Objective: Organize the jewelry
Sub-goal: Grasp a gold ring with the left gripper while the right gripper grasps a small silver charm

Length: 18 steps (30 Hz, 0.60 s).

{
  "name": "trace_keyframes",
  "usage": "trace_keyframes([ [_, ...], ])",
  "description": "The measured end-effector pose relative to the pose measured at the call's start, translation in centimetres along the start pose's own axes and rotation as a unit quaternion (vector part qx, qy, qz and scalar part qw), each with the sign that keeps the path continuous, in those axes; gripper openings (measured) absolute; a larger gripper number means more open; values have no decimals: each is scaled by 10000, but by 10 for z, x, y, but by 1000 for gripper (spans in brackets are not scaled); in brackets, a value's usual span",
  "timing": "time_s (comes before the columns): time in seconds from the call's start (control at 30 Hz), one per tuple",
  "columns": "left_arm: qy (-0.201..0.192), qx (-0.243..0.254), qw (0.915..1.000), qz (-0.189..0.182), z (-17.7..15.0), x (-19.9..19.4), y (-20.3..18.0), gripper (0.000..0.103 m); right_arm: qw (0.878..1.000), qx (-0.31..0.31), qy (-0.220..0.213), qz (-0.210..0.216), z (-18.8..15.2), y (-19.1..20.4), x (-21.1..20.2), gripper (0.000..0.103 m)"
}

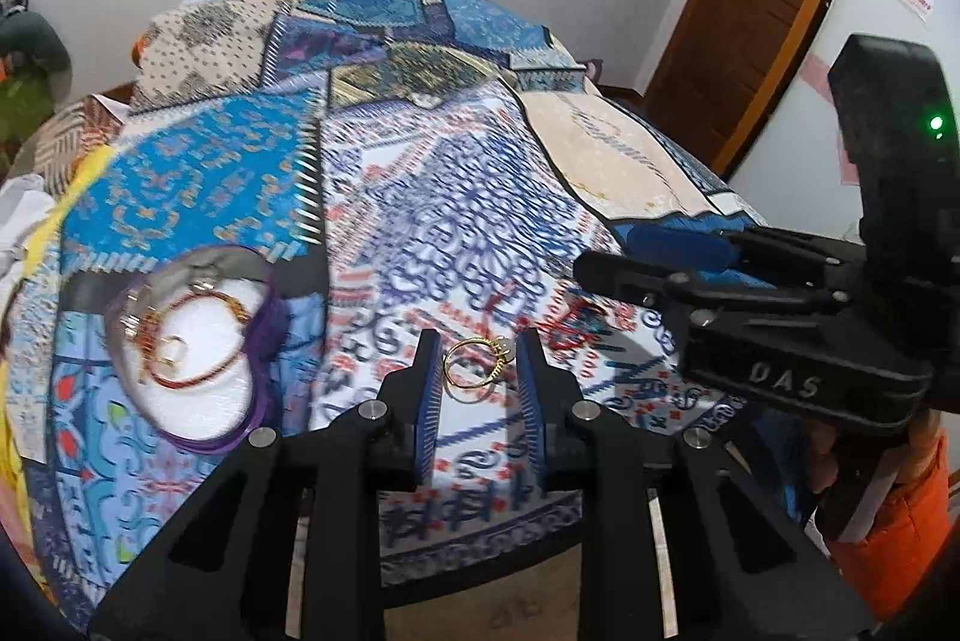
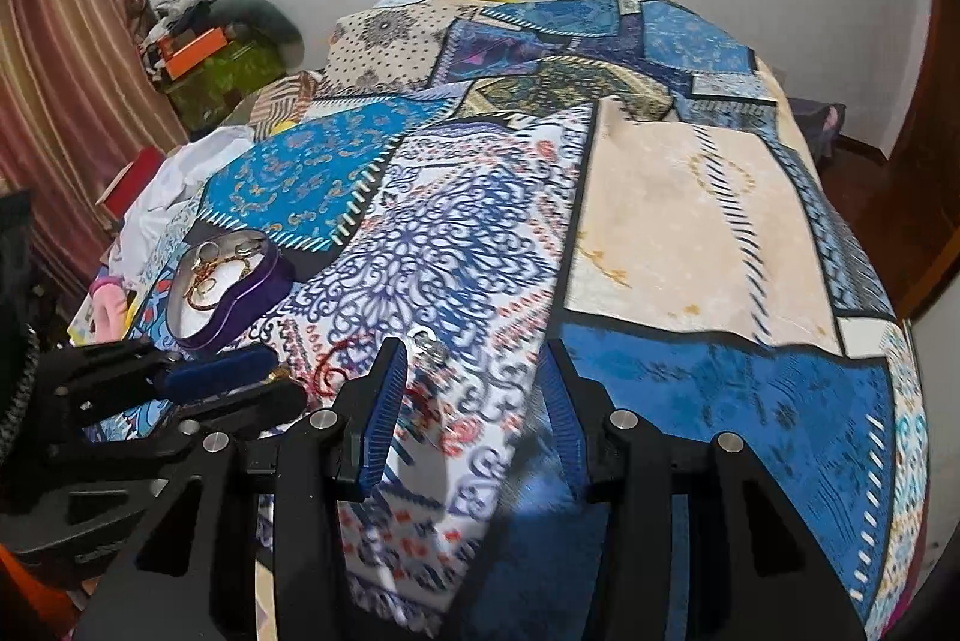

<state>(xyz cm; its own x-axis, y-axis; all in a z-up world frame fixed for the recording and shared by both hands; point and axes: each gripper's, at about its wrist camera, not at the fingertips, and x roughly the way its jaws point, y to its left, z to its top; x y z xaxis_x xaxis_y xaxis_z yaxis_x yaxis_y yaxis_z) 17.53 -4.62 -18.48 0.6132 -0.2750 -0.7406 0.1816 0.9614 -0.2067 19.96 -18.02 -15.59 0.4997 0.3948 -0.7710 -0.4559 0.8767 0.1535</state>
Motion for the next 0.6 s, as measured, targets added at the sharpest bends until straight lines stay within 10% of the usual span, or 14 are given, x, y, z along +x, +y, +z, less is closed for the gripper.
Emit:
trace_keyframes([
  [0.2,-85,-79,9999,75,4,-1,8,24,9997,-190,148,71,-1,8,12,15],
  [0.6,-174,-156,9997,108,2,-14,9,24,9999,-40,-37,94,-2,3,-2,9],
])
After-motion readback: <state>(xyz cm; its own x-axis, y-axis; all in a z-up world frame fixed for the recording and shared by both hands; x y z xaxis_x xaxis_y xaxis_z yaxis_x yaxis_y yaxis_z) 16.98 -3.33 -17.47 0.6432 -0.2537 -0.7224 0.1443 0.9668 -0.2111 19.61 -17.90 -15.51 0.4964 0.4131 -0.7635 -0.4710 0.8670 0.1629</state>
